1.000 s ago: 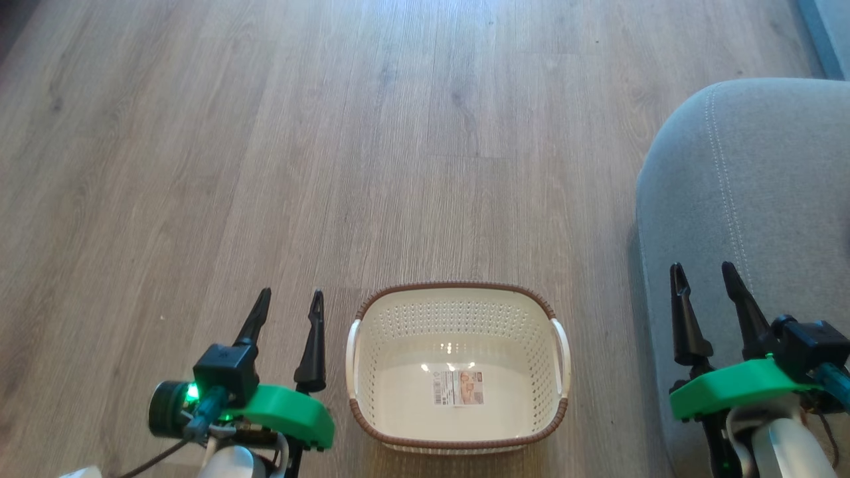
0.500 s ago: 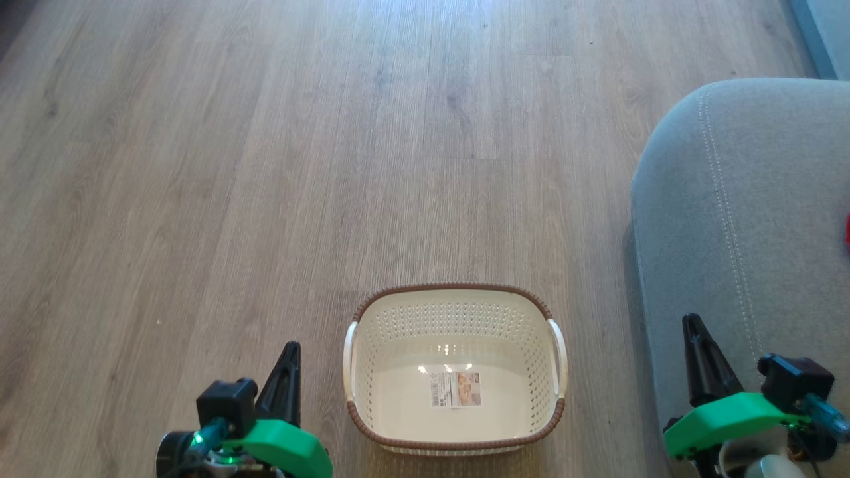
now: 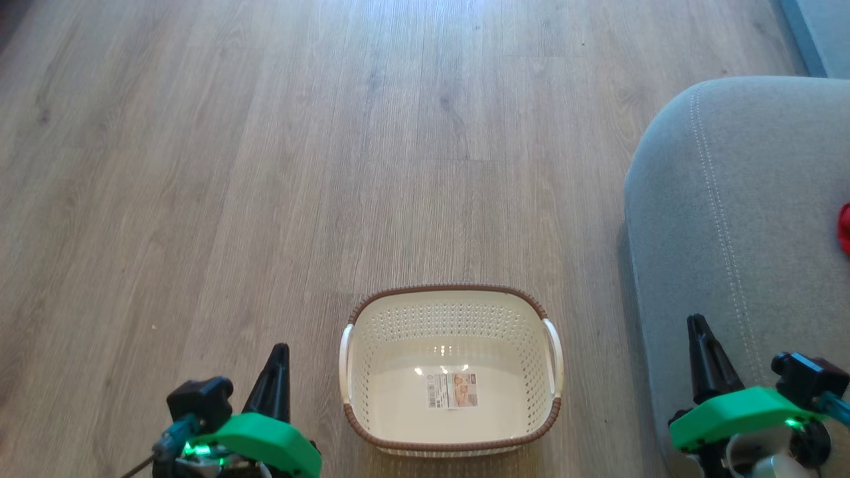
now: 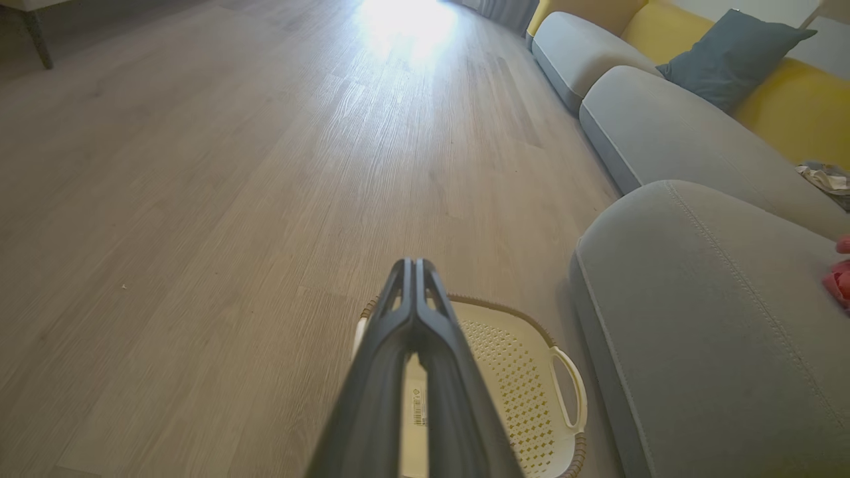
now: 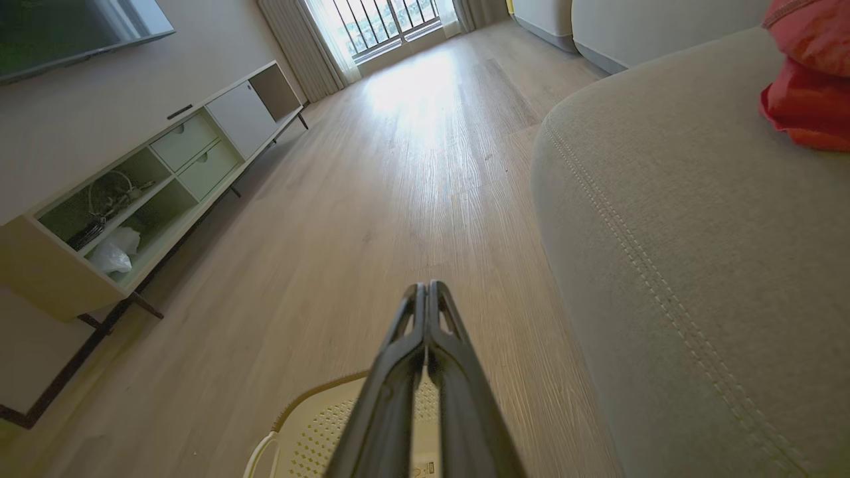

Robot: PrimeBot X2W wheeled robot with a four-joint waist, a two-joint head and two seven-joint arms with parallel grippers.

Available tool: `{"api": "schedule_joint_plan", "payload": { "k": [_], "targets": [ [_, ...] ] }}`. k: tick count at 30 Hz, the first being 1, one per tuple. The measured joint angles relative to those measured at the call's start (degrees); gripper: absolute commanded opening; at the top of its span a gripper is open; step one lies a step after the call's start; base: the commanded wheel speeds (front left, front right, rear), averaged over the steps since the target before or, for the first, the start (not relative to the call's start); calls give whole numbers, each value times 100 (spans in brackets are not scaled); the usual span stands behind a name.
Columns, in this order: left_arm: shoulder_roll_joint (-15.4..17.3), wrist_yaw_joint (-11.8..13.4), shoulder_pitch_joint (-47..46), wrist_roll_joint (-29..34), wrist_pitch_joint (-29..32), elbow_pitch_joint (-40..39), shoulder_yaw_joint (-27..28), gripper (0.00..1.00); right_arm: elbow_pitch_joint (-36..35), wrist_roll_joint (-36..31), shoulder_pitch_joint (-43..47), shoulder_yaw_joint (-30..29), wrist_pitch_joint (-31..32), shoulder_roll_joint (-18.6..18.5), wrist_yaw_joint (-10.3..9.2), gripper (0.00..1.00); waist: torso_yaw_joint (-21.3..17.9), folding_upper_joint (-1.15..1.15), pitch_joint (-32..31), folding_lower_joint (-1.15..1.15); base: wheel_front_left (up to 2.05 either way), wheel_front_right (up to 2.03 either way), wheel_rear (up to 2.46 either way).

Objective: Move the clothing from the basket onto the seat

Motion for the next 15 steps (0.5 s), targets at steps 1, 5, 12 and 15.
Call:
{"api": "schedule_joint_plan", "payload": {
  "k": [1,5,12,15],
  "targets": [
    [2,-1,-3,-67,2,1,10,0,0,60,-3,-2,19,1,0,0,-5,0,-1,0,0,0,0],
    [8,-54,-5,-331,55,7,36,0,-2,300,-36,-22,66,5,0,0,-27,0,-7,0,0,0,0],
    [21,-151,-13,-866,162,22,119,0,-15,786,-44,-67,205,19,0,0,-70,0,-18,0,0,0,0],
    [30,-197,-18,-1062,213,23,185,0,-18,966,-47,-97,264,34,0,0,-86,0,-22,0,0,0,0]
  ]
}}
